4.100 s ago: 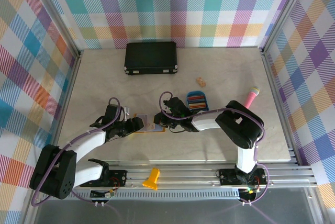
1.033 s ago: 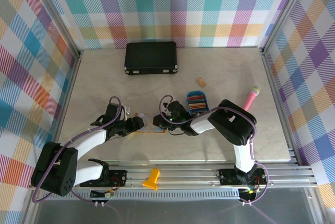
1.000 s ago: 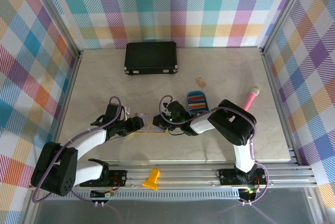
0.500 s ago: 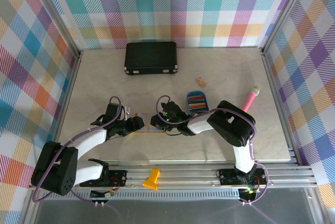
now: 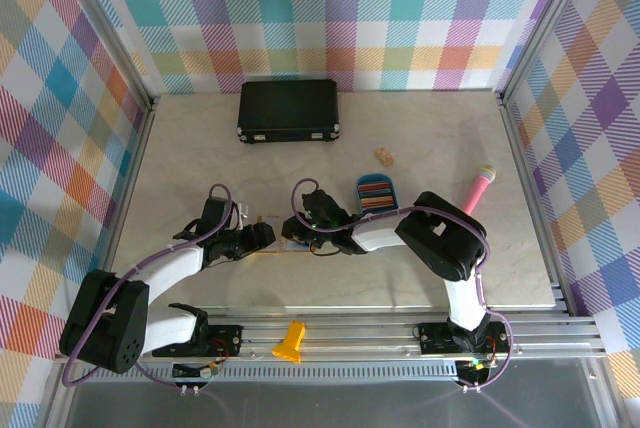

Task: Put the credit cards into the card holder

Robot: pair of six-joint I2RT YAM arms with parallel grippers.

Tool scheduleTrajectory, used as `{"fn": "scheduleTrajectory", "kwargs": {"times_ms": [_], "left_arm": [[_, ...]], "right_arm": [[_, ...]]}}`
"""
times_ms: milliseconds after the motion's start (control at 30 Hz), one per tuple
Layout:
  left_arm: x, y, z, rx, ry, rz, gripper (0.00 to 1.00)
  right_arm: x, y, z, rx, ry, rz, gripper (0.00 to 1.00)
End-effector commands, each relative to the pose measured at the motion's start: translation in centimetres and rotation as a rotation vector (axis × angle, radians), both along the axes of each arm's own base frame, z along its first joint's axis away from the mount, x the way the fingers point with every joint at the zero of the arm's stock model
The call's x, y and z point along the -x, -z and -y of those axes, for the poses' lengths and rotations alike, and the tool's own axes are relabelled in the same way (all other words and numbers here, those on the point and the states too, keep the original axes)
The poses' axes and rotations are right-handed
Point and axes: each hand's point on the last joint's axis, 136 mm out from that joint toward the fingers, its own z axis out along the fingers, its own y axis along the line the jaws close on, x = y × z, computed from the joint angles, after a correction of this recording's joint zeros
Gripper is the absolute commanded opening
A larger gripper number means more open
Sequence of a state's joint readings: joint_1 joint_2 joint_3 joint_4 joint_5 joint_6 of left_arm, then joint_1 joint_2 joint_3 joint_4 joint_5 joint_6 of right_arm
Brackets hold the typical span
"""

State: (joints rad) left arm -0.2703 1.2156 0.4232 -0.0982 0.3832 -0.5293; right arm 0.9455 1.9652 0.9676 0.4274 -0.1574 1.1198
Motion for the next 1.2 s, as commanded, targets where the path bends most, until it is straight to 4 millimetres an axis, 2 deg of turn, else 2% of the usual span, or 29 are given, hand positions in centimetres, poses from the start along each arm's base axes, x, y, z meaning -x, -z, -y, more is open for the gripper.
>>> {"fn": "scheduleTrajectory", "kwargs": {"times_ms": [0,67,233,400,533,767,1167], "left_arm": [[0.5,0.9,-0.6,-0.021,-0.002,-0.033,0.66],[0.5,0.9,-0.7,-0.025,-0.007,-0.029,0.66],[0.6,0.9,-0.8,-0.029,-0.013,-0.031,0.59],[0.6,1.0,-0.9,-0.035,-0.019,-0.034,0.45],[0.6,1.0,-1.0,-0.035,-0.021,-0.033,0.37],[0.6,1.0,-0.4,-0.012,0.004,-0.038,0.35],[0.7,1.5,-0.6,-0.025,-0.002,-0.063,0.28]], "right_arm": [[1.5,0.9,0.8,0.100,-0.025,-0.027,0.21],[1.4,0.0,1.3,0.137,-0.034,-0.004,0.28],[1.3,-1.3,2.7,0.256,-0.048,0.022,0.34],[0.9,-1.7,4.0,0.410,-0.072,0.008,0.33],[0.4,-2.1,3.9,0.492,-0.101,-0.015,0.32],[0.2,-1.7,3.4,0.587,-0.152,-0.065,0.32],[-0.1,-0.9,1.4,0.587,-0.215,-0.096,0.30]]}}
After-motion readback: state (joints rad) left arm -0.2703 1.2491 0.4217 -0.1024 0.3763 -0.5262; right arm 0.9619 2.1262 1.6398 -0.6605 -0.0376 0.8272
